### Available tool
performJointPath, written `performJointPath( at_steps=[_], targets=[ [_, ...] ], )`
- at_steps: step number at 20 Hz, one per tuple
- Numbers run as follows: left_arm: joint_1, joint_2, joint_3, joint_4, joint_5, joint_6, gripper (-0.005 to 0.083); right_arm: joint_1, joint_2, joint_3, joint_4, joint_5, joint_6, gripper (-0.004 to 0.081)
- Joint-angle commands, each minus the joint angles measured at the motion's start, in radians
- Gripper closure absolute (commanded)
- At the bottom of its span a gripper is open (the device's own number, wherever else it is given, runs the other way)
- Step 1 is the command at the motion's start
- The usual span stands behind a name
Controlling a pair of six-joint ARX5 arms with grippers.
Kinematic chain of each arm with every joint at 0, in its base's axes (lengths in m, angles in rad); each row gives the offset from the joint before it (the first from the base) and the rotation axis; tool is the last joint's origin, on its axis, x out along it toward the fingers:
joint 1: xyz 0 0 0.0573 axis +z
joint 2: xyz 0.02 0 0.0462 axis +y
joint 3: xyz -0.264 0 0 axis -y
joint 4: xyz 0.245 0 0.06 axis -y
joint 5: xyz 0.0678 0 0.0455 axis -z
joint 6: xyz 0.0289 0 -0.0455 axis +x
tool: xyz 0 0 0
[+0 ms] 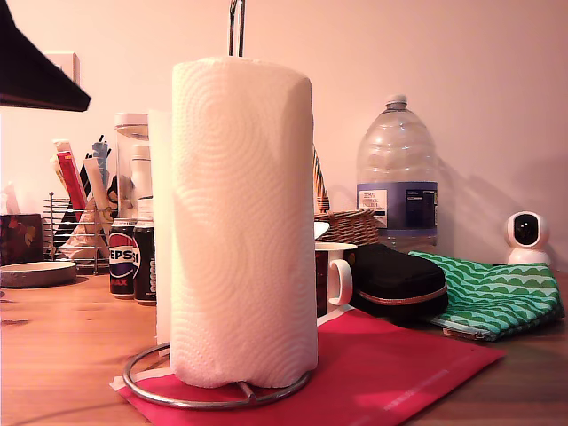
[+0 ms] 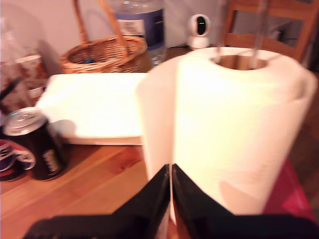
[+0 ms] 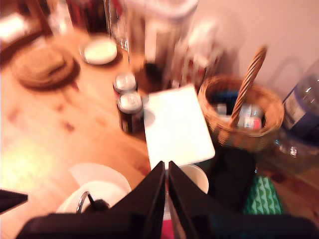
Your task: Insert the paper towel roll into the metallic stand.
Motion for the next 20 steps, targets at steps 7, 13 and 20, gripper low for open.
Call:
performJointPath(
  at_steps=[7, 13, 20],
  targets=[
    [0.003, 0.002, -0.018, 0.08, 0.009, -0.011, 0.0797, 0.027, -0.304, -0.584, 0.394, 0.008, -0.104, 0.078],
    [0.022, 0.002, -0.018, 0.114, 0.008, -0.032, 0.0797, -0.117, -0.494, -0.9, 0.571, 0.003, -0.118, 0.078],
    [0.107, 0.003, -0.018, 0.095, 0.008, -0.037, 0.0797, -0.481, -0.618, -1.128, 0.69, -0.227, -0.141, 0.078]
  ],
)
